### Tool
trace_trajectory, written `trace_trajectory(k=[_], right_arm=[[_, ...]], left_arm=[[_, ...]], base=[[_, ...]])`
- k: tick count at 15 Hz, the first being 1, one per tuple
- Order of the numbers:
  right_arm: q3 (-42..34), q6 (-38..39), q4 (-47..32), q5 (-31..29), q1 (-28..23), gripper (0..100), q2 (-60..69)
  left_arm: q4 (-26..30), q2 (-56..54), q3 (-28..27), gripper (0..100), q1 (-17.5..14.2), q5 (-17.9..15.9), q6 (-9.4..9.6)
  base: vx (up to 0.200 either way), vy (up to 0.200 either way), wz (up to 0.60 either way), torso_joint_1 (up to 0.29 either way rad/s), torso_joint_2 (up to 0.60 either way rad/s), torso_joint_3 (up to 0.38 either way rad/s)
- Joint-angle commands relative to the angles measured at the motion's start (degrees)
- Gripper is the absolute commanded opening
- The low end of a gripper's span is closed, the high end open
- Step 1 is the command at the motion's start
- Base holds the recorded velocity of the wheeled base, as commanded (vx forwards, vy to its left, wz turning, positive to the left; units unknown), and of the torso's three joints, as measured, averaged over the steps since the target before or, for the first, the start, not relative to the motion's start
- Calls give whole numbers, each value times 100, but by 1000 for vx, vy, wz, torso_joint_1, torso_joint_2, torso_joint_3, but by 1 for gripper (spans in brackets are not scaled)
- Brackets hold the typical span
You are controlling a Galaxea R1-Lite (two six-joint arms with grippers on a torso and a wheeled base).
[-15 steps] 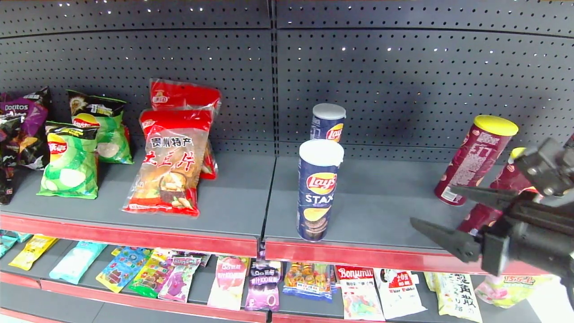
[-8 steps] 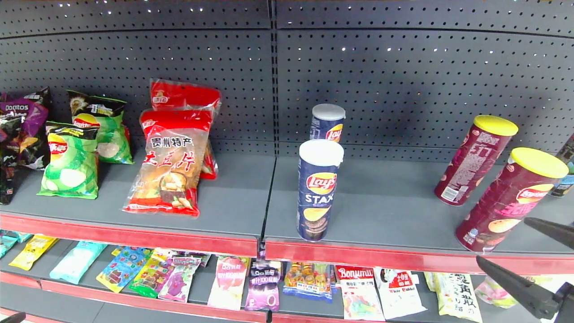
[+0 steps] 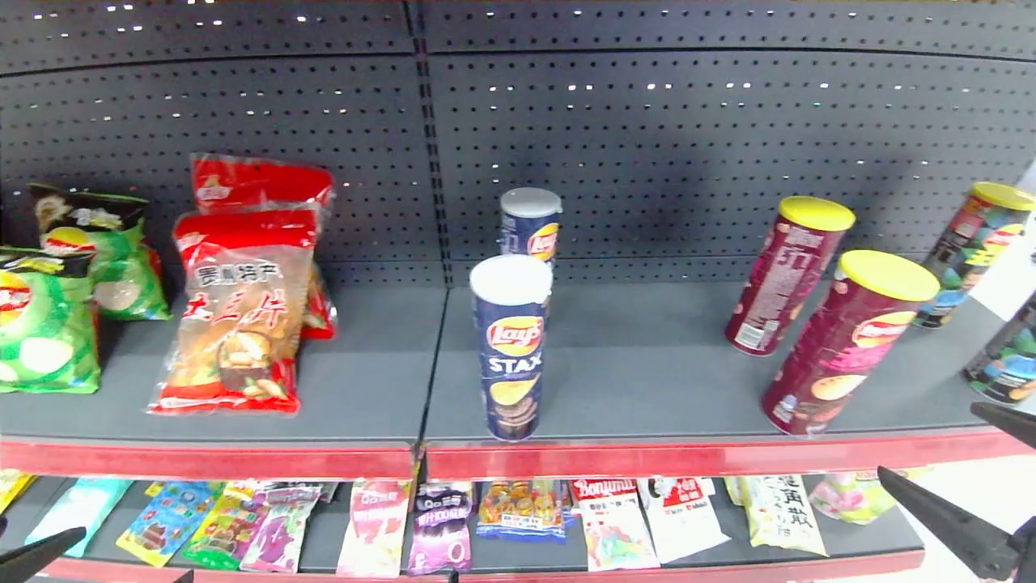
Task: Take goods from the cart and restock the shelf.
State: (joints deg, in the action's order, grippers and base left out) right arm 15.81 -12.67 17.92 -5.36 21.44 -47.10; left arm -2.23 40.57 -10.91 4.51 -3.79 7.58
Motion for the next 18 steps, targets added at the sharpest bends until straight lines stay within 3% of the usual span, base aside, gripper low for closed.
trace_trajectory(k=[1, 6, 8, 11, 12, 13, 14, 15, 16, 17, 18], right_arm=[[-8, 1, 10, 9, 0, 100, -18], [-140, 133, 62, 9, -26, 100, -80], [-421, 766, 203, 9, -9, 100, 8], [-852, 994, 889, 9, -79, 100, 114], [-904, 994, 906, 9, -158, 100, 166], [-1124, 977, 897, 9, -395, 100, 272], [-1186, 968, 906, 9, -422, 100, 298], [-1493, 924, 941, 9, -527, 100, 500], [-1572, 915, 906, 9, -518, 100, 703], [-1572, 871, 836, 9, -510, 100, 1001], [-1572, 836, 748, 0, -518, 100, 1151]], left_arm=[[3, 91, 1, 100, -3, 1, -2], [3, 223, 10, 100, -3, 1, -2], [-111, 628, 1, 100, -3, 10, -2], [-682, 1612, -131, 100, -3, 28, -81], [-858, 1884, -219, 100, -3, 36, -81], [-1438, 2588, -403, 100, -3, 80, -108], [-1535, 2693, -421, 100, -3, 80, -125], [-2343, 3440, -517, 100, 85, 247, -354], [-2739, 3792, -579, 100, 296, 458, -556], [-3108, 4117, -623, 100, 656, 713, -890], [-3134, 4249, -667, 100, 859, 810, -1048]], base=[[0, 0, -600, 7, 7, 2], [0, 0, -120, 1, 0, 0], [0, 0, 0, 0, 0, 0], [0, 0, 0, 0, 0, 0], [0, 0, 0, 0, 0, 0], [0, 0, 0, 0, 0, 0], [0, 0, 0, 0, 0, 0], [0, 0, 0, 0, 0, 0], [0, 0, 0, 0, 0, 0], [0, 0, 0, 0, 0, 0], [0, 0, 0, 0, 0, 0]])
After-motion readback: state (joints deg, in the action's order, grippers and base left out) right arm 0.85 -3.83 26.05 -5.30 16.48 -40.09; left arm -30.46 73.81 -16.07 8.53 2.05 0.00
